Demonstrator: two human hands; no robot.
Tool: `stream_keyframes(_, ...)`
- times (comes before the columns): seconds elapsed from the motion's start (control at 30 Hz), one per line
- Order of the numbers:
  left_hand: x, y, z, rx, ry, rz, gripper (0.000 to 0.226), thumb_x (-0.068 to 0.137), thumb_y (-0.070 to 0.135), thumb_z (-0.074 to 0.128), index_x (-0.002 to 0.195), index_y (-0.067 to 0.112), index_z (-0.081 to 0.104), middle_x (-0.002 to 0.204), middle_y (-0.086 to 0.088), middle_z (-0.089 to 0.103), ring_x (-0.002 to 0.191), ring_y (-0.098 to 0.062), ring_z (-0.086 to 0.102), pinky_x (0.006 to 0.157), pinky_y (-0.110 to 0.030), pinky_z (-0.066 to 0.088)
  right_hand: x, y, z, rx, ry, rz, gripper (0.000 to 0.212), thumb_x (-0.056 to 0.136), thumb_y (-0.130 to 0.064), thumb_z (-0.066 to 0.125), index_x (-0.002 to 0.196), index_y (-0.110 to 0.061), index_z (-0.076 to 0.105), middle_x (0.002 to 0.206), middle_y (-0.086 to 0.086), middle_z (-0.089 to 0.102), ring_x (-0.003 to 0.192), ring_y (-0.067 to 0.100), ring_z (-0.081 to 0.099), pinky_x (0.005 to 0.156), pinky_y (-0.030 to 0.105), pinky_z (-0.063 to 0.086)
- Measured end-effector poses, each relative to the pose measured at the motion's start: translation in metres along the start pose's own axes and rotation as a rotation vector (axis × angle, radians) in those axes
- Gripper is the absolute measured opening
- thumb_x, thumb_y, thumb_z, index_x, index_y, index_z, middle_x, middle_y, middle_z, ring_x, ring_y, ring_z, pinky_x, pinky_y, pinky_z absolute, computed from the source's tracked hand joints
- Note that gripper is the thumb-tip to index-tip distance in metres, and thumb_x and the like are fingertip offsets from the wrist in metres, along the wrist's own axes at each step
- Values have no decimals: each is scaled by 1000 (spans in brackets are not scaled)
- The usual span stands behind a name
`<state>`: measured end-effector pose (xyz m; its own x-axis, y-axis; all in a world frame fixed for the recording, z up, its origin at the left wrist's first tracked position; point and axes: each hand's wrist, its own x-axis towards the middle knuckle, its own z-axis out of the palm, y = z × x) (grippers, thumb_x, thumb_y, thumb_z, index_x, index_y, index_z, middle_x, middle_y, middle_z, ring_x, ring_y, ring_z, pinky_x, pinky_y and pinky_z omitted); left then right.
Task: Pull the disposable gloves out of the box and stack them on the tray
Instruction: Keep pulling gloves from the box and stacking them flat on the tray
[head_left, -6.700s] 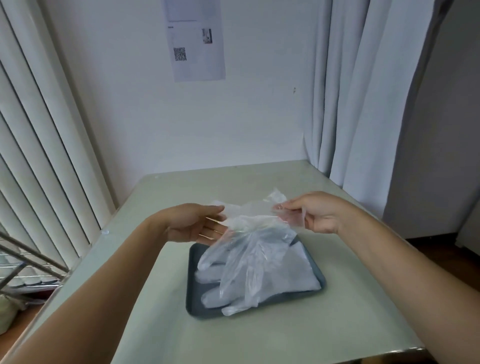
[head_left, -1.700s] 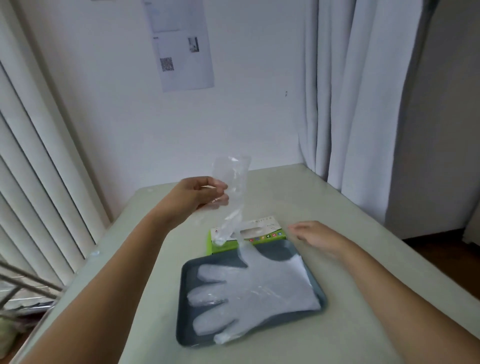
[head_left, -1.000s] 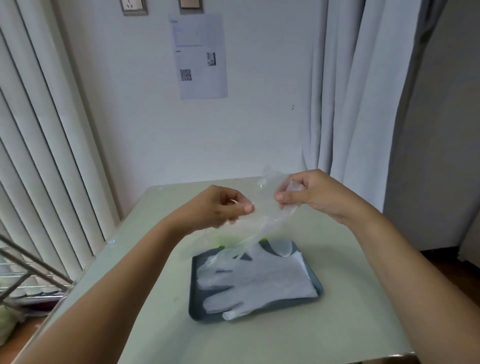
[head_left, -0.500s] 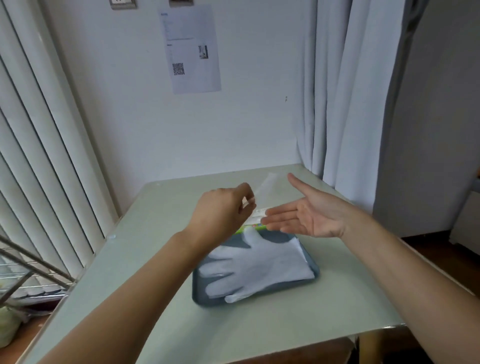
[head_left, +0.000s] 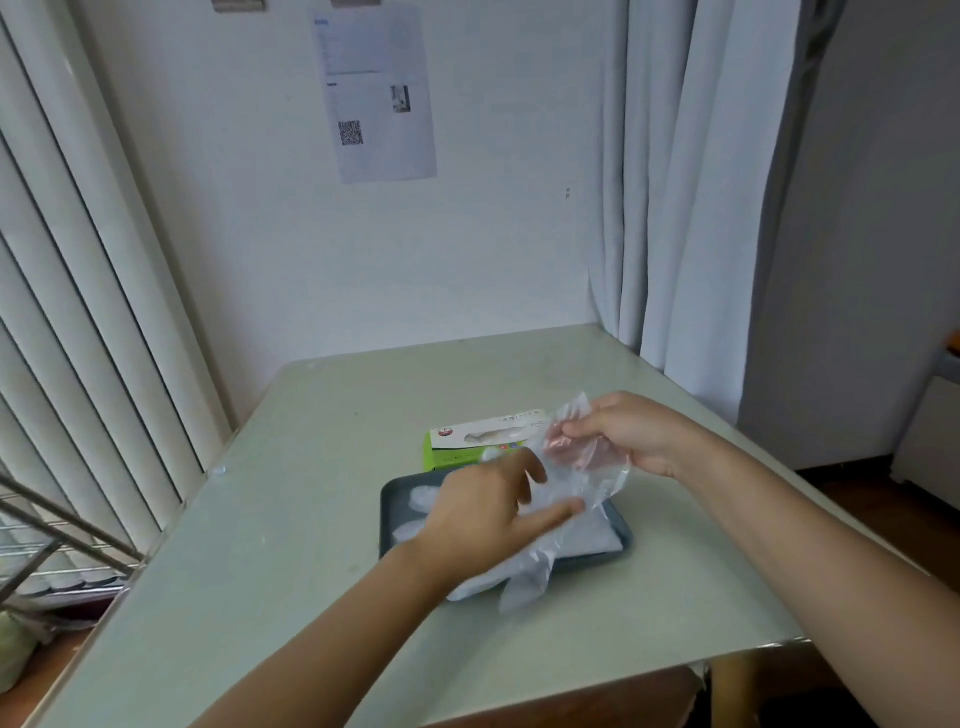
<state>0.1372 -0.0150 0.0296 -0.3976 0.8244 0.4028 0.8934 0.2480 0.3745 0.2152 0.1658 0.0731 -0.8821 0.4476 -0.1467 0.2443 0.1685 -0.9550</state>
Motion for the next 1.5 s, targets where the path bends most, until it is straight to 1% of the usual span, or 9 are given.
stream_keyframes(0.13, 12, -27, -13, -516, 215, -273, 69, 74, 77, 55, 118, 25, 55, 115, 11, 60, 104, -4, 57, 87, -29, 52, -9, -13, -8, 145, -140, -115, 18, 93, 2, 52, 93, -2, 69, 94, 13, 74, 90, 20, 71, 83, 29, 56)
stream_keyframes(0.23, 17, -48, -23, -735, 62, -476, 83, 70, 73, 49, 132, 18, 50, 132, 2, 56, 116, -15, 55, 93, -30, 48, -15, -26, -16, 367, -249, -109, 23, 88, 1, 51, 88, -3, 73, 94, 14, 73, 89, 20, 71, 75, 28, 59)
stream_keyframes(0.33, 15, -67, -24, -1097, -161, -608, 87, 68, 75, 46, 129, 14, 56, 128, -7, 63, 112, -24, 64, 95, -39, 52, -14, -33, -19, 558, -231, -90, 26, 83, -5, 52, 78, -8, 78, 89, 10, 74, 84, 18, 72, 70, 27, 57)
stream_keyframes(0.53, 13, -72, -26, -1611, -164, -717, 90, 71, 71, 39, 115, -3, 63, 119, -23, 65, 94, -27, 70, 87, -42, 52, -4, -21, -18, 833, -197, 21, 36, 92, -3, 44, 81, -5, 78, 93, 6, 74, 83, 23, 73, 70, 36, 59)
stream_keyframes(0.8, 13, -82, -27, -1140, -47, -705, 26, 88, 0, 62, 113, -5, 63, 88, -18, 70, 69, -21, 69, 65, -26, 59, 22, 14, -6, 743, -206, 152, 26, 79, -2, 54, 95, -4, 74, 103, 11, 73, 83, 25, 73, 68, 36, 61)
stream_keyframes(0.97, 7, -88, -22, -842, 121, -596, 23, 88, 1, 64, 107, 14, 64, 77, -12, 73, 67, -22, 69, 64, -28, 59, 36, 35, -5, 643, -242, 96, 36, 81, -5, 54, 116, -6, 64, 117, 12, 68, 92, 23, 71, 77, 34, 58)
stream_keyframes(1.1, 8, -103, -18, -852, -46, -762, 18, 87, 4, 66, 104, 11, 67, 82, -10, 75, 59, -14, 66, 56, -19, 52, 50, 51, -8, 544, -260, 263, 31, 92, -1, 48, 120, -1, 61, 116, 17, 68, 85, 25, 73, 55, 27, 59)
stream_keyframes(1.23, 8, -118, -9, -912, -204, -907, 21, 85, 4, 68, 106, 1, 71, 93, -15, 74, 84, -24, 70, 81, -34, 56, 64, 65, -6, 349, -192, 356, 32, 94, 6, 46, 122, 3, 60, 113, 21, 65, 67, 19, 71, 55, 27, 59)
stream_keyframes(1.5, 7, -102, 7, -414, -218, -749, 13, 81, 7, 60, 93, 10, 65, 74, -10, 70, 61, -19, 58, 63, -31, 50, 62, 73, 10, -95, -163, 288, 21, 87, 2, 60, 105, -8, 66, 80, 9, 70, 61, 18, 66, 55, 24, 53)
